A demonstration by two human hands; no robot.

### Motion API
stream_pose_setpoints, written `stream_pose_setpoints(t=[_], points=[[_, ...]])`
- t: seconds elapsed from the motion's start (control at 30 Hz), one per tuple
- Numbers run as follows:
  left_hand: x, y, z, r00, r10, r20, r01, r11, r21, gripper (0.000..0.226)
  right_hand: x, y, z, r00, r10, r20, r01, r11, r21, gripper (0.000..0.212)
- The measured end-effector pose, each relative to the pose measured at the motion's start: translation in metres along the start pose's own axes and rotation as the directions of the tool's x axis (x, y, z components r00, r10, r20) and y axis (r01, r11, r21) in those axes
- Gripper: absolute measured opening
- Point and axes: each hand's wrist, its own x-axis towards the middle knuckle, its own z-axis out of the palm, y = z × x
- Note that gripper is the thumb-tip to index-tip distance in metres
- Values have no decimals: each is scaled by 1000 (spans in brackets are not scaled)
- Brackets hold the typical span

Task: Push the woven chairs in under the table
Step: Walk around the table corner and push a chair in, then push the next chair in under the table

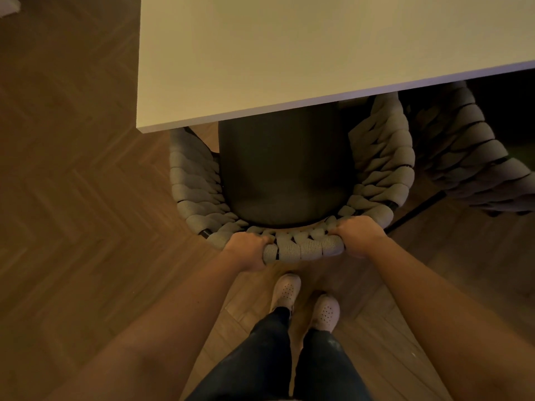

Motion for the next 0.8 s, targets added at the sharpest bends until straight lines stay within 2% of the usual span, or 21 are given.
stream_pose_setpoints(t=[0.13, 0.3, 0.4, 0.47, 0.53, 0.6, 0.67, 0.8], points=[[3, 6, 2, 999, 21, 40, -22, 999, 29, 56, -8, 3, 4, 1000, -2, 17, 2, 1000, -10, 37], [11, 5, 2, 993, 34, 114, -41, 998, 56, 63, -9, 1, 0, 1000, -29, 8, 29, 998, -50, 30], [17, 9, -2, 975, 18, 222, -13, 1000, -20, 71, -11, 6, -1, 998, -49, 34, 50, 999, -11, 35], [21, 11, -7, 943, -20, 333, 66, 990, -127, 85, -12, 7, -1, 997, -77, 4, 77, 995, 59, 43], [30, 21, -17, 925, -13, 379, 105, 969, -223, 102, -16, 10, -1, 996, -85, -39, 89, 988, 127, 58], [41, 44, -32, 947, 45, 317, 65, 942, -329, 109, -25, 17, -2, 995, -76, -65, 87, 981, 173, 73], [54, 76, -49, 977, 92, 192, -2, 906, -424, 103, -39, 34, -5, 989, -61, -132, 87, 976, 199, 79], [81, 156, -79, 990, 107, -93, -134, 921, -365, 84, -84, 105, 4, 954, 22, -298, 53, 969, 240, 88]])
